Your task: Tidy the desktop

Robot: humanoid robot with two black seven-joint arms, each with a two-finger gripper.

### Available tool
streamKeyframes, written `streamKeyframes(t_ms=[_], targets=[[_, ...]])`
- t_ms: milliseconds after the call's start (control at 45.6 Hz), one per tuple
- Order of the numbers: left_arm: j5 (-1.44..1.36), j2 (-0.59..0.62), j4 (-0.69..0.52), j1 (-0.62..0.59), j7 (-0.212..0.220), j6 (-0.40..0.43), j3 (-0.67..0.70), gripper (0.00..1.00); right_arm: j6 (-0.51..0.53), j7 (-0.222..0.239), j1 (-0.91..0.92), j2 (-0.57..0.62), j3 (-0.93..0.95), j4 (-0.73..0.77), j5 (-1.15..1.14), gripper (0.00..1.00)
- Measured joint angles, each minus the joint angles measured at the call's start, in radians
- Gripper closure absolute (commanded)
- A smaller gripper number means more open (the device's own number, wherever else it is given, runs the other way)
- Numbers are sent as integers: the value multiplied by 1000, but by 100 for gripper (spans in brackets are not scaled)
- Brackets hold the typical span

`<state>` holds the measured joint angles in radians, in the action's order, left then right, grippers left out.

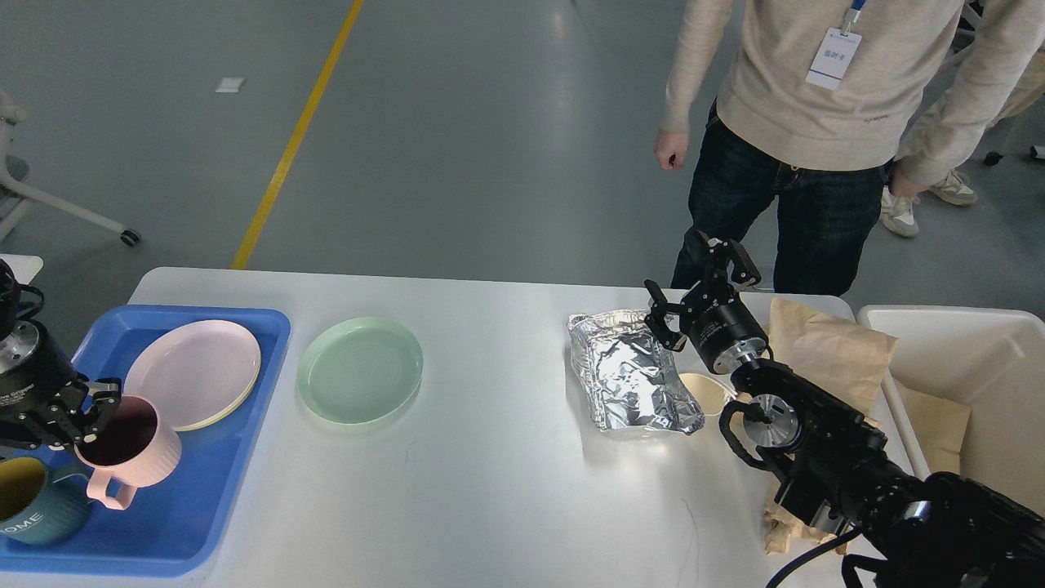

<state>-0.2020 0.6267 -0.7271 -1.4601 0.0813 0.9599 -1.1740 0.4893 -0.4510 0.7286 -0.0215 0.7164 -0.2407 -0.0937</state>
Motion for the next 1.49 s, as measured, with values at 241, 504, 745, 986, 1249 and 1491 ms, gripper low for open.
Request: streamKeyframes(t_ms=[241, 504, 745, 986, 1249, 1491], targets=[[0, -32, 82, 141, -9, 0, 69, 100, 0, 0, 0, 0, 0, 0, 0, 0], [-1, -67, 91, 161, -9, 0, 90, 100, 0, 0, 0, 0, 0, 1, 0, 0], [-2, -76, 91, 164, -8, 0, 83, 88, 0, 0, 0, 0, 0, 1, 0, 0], [-10, -76, 91, 165, 2, 0, 75, 47, 0, 0, 0, 0, 0, 1, 0, 0], [-14, -76, 87, 159, 3, 0, 73, 12, 0, 0, 0, 0, 0, 1, 0, 0], [-11, -74, 73, 83, -9, 0, 49, 8, 0, 0, 0, 0, 0, 0, 0, 0]])
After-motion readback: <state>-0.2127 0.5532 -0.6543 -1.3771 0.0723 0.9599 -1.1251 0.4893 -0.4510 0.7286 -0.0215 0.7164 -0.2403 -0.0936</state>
